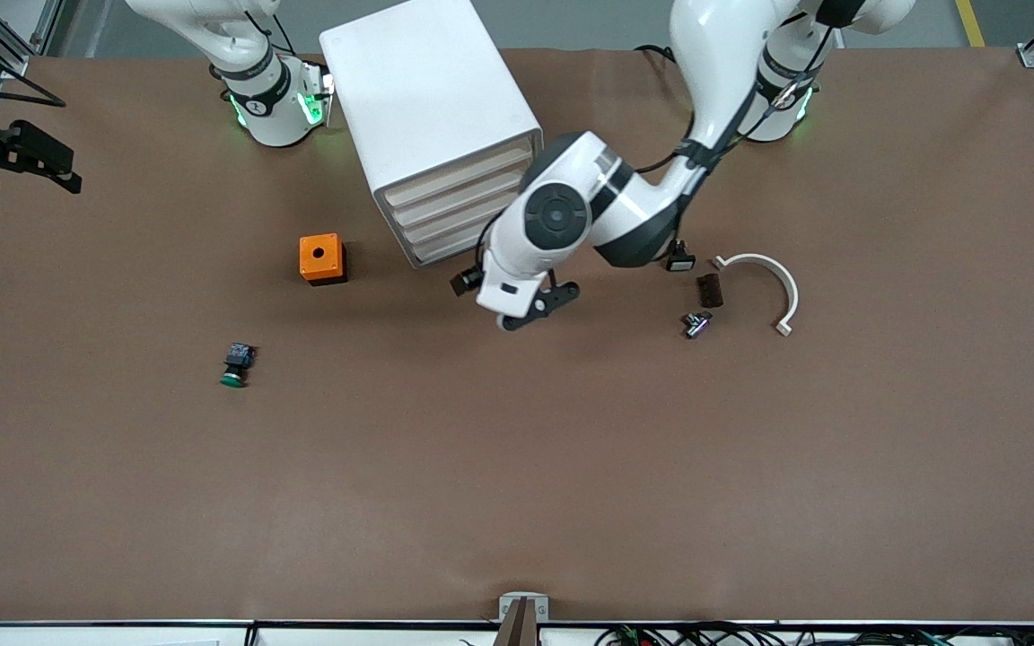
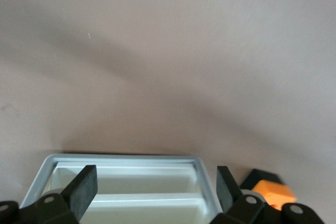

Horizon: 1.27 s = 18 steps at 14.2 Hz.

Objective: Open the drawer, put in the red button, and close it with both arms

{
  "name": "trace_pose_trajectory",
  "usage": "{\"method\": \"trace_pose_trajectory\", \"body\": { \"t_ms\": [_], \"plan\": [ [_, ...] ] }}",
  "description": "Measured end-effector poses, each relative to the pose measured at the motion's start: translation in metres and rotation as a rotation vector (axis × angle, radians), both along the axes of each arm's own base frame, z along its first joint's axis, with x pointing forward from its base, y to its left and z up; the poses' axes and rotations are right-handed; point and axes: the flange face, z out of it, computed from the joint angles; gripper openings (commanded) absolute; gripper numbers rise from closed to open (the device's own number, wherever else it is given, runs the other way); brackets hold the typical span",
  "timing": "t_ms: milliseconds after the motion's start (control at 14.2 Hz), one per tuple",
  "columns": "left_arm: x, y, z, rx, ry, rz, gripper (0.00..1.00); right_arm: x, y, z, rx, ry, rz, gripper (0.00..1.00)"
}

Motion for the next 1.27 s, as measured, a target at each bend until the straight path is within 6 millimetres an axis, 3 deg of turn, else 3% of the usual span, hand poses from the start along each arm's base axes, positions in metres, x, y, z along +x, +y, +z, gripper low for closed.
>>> {"method": "trace_pose_trajectory", "body": {
  "t_ms": [212, 564, 776, 987, 1269],
  "plan": [
    [0.037, 0.045, 0.036, 0.007, -0.074, 0.056, 1.00, 0.000, -0.002, 0.000, 0.000, -0.005, -0.004, 1.00],
    [0.081, 0.113, 0.071, 0.039, -0.154, 0.138, 1.00, 0.003, -0.004, 0.002, 0.015, -0.027, -0.011, 1.00],
    [0.096, 0.157, 0.089, 0.063, -0.129, 0.185, 1.00, 0.003, -0.014, 0.002, 0.037, -0.033, -0.035, 1.00],
    [0.104, 0.219, 0.111, 0.116, -0.051, 0.234, 1.00, 0.003, -0.020, 0.003, 0.044, -0.041, -0.048, 1.00],
    [0.111, 0.292, 0.157, 0.121, -0.055, 0.311, 1.00, 0.003, -0.019, 0.003, 0.048, -0.042, -0.070, 1.00]
  ]
}}
